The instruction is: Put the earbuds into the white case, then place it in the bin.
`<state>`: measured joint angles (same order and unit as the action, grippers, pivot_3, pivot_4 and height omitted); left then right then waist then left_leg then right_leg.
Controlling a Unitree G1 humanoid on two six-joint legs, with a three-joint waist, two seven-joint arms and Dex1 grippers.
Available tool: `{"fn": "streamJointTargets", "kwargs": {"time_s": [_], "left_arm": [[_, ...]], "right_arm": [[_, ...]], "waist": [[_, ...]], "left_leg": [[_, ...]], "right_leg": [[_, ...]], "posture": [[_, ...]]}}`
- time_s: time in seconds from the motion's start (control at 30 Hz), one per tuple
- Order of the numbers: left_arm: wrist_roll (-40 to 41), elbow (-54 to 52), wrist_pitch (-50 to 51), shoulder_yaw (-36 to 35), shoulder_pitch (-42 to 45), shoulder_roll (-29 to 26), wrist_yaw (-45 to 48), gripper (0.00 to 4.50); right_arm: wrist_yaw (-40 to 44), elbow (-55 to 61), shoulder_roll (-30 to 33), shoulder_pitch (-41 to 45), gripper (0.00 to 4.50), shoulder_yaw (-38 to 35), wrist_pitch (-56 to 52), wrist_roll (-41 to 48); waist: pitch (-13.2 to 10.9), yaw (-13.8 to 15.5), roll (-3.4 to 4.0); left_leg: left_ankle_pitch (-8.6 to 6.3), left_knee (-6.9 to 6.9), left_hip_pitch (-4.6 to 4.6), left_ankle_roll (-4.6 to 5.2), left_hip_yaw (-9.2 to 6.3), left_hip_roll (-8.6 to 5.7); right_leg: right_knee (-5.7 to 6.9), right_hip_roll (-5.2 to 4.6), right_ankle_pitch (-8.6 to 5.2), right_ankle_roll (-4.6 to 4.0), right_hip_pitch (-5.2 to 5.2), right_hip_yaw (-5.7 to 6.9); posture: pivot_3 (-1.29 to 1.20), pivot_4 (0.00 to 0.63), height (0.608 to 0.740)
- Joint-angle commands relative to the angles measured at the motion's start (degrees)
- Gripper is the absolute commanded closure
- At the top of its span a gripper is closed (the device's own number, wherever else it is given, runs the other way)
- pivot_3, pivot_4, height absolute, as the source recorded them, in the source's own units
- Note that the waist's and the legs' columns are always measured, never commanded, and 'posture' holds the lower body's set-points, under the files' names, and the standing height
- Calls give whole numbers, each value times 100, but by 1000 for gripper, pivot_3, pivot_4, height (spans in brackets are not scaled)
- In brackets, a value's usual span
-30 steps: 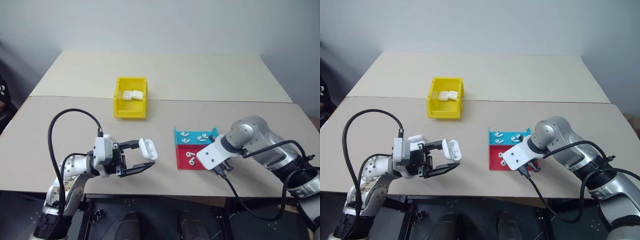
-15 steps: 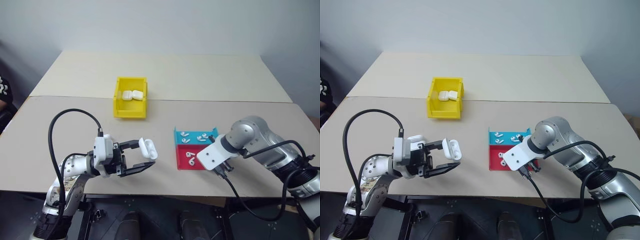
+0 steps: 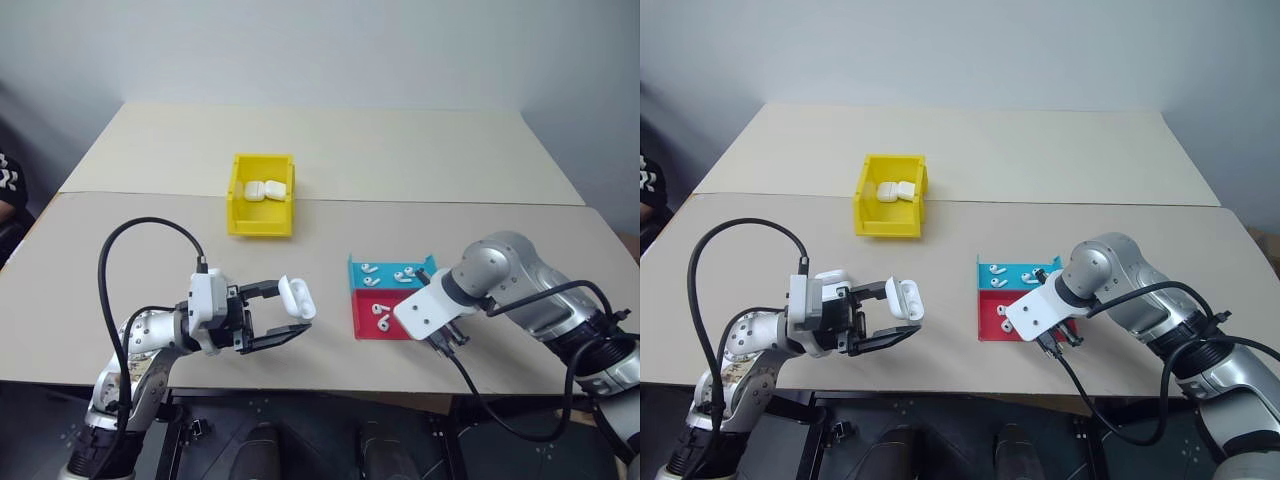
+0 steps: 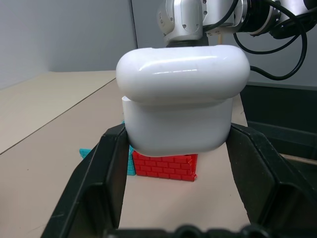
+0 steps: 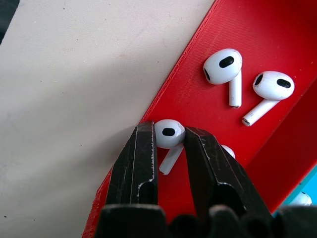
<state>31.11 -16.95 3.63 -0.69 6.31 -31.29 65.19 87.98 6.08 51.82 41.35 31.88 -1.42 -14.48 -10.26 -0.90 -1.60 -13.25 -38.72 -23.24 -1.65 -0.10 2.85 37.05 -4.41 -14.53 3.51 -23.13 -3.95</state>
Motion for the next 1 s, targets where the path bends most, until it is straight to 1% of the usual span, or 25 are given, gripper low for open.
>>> {"fn": "streamJointTargets", "kwargs": {"time_s": [0.03,0.17,0.23,0.3,0.37,0.43,0.5,0.57,0.7,0.8,0.87,1.0], "left_arm": [[120,-140,-46,6,141,30,21,1791],[340,-196,61,2,241,92,66,1791],[498,-195,108,20,363,170,124,1791],[599,-161,202,98,581,273,109,1791],[744,-91,329,178,867,454,85,1791],[911,-38,493,217,1086,569,134,1791],[1075,68,618,302,1328,704,279,1791],[1046,248,624,466,1556,836,485,1791],[965,600,464,653,1818,1075,881,1791],[869,822,359,723,1992,1232,1021,1791],[797,897,298,772,2063,1318,1049,1791],[717,942,210,771,2155,1427,1073,1791]], "right_arm": [[51,302,131,-40,3821,-380,-195,160],[-2,886,284,-148,3821,-1056,-921,711],[-180,1185,329,-192,3821,-1655,-1503,1167],[-468,1437,292,-301,3821,-2456,-2026,1745],[-894,1712,68,-434,3821,-3374,-2731,2471],[-1248,1914,-263,-612,3821,-4104,-2864,3140],[-1667,2157,-635,-726,3821,-4680,-2975,3745],[-2114,2401,-1056,-750,3821,-5092,-3136,4466],[-2659,2719,-1580,-866,3821,-5342,-3050,5368],[-2908,2821,-1917,-933,3821,-5273,-2766,5748],[-2920,2876,-2085,-999,3821,-5125,-2585,5909],[-2863,2811,-2227,-1103,3821,-4883,-2435,6244]], "waist": [[0,3,0],[-1,7,1],[-1,12,1],[-2,32,0],[-2,50,-1],[-1,43,-2],[0,34,-4],[0,2,-3],[0,-14,-3],[0,-12,-3],[0,-5,-3],[0,-9,-3]], "left_leg": [[0,0,0,0,0,0],[0,1,-4,0,-1,0],[0,1,-3,0,-1,0],[0,1,-2,0,-1,0],[-1,1,-5,1,-3,0],[-2,0,-4,3,-4,-1],[-4,2,-4,5,-6,0],[-4,1,-4,6,-5,-2],[-4,3,-2,6,-5,-2],[-4,5,-3,6,-6,-2],[-4,5,-3,6,-6,-3],[-4,5,-5,7,-6,-3]], "right_leg": [[0,0,0,0,0,0],[-1,0,0,0,-2,0],[-1,-1,0,0,-1,0],[-1,-1,0,0,1,1],[-3,-1,0,0,3,4],[-5,-1,0,0,6,4],[-6,1,1,0,8,5],[-4,0,1,0,7,2],[-3,2,1,1,6,1],[-5,2,1,1,6,2],[-4,1,1,1,6,2],[-6,1,1,1,6,2]], "posture": [[0,150,740],[0,150,740],[0,150,740],[0,150,740],[0,150,740],[0,150,740],[0,150,740],[0,150,740],[0,150,740],[0,150,740],[0,150,740],[0,150,740]]}}
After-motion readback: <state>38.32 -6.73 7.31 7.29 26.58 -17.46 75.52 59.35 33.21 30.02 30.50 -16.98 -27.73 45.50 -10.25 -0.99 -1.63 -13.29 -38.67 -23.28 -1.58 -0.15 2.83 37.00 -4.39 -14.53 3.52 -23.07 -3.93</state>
